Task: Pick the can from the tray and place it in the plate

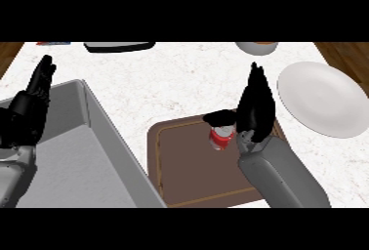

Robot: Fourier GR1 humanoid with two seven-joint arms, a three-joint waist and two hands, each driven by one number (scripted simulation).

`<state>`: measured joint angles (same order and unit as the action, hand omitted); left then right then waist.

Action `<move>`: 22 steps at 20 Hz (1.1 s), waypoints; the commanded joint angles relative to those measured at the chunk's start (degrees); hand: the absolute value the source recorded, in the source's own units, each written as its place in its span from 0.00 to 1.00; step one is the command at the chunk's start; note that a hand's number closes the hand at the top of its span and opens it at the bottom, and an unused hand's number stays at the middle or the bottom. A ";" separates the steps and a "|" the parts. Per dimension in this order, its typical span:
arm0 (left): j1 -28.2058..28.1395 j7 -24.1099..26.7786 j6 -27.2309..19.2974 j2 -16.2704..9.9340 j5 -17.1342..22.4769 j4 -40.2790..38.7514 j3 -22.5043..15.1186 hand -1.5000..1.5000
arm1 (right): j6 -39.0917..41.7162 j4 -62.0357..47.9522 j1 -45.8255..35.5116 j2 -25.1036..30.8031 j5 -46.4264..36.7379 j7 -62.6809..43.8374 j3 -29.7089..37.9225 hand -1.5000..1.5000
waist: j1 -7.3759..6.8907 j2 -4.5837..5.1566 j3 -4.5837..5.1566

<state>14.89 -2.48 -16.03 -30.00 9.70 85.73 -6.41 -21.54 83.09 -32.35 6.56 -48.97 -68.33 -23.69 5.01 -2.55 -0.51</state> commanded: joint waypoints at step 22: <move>-0.88 -2.17 2.15 6.56 -0.47 -3.58 -4.66 0.50 | 22.70 10.39 7.79 -6.53 -2.18 -16.89 5.57 0.00 | -2.88 2.32 0.71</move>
<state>16.84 -2.48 -14.82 -27.68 8.34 86.22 -7.36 -3.12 91.88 -24.57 0.53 -51.70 -71.55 -17.60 2.11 -1.16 -0.76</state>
